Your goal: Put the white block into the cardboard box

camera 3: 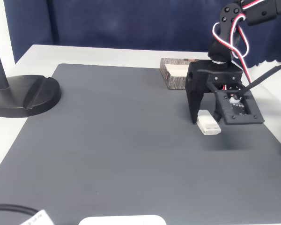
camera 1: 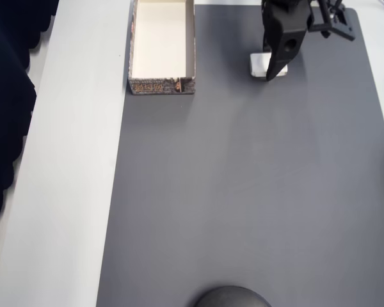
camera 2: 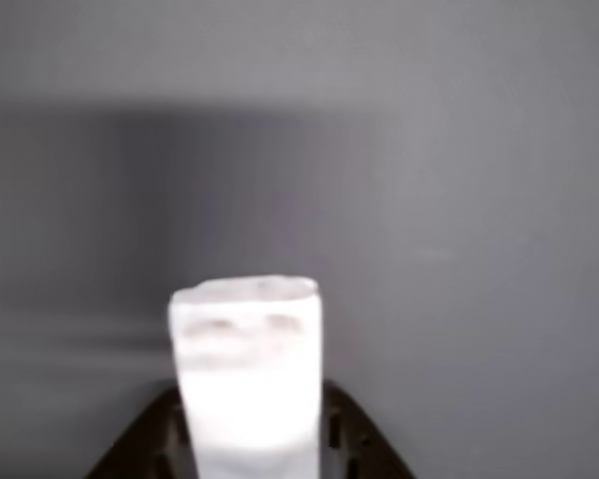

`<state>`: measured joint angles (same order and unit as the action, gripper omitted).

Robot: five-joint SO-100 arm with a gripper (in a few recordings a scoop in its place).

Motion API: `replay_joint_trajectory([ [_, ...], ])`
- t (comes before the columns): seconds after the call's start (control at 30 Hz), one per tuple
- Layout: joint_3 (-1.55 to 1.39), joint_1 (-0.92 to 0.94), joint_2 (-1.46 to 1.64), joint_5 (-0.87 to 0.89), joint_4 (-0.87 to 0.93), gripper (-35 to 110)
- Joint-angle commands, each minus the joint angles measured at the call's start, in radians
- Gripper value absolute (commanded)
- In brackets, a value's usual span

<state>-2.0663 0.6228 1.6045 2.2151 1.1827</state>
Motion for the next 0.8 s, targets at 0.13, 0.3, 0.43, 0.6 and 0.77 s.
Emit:
replay_joint_trajectory([
  [0.13, -0.009, -0.009, 0.002, 0.021, -0.009, 11],
  [0.3, -0.014, -0.008, 0.003, 0.023, -0.011, 5],
  [0.43, -0.018, -0.005, 0.005, 0.023, -0.023, 1],
  [0.6, -0.020, -0.005, 0.006, 0.026, -0.028, -2],
  [0.77, -0.017, -0.005, 0.008, 0.029, -0.012, -2],
])
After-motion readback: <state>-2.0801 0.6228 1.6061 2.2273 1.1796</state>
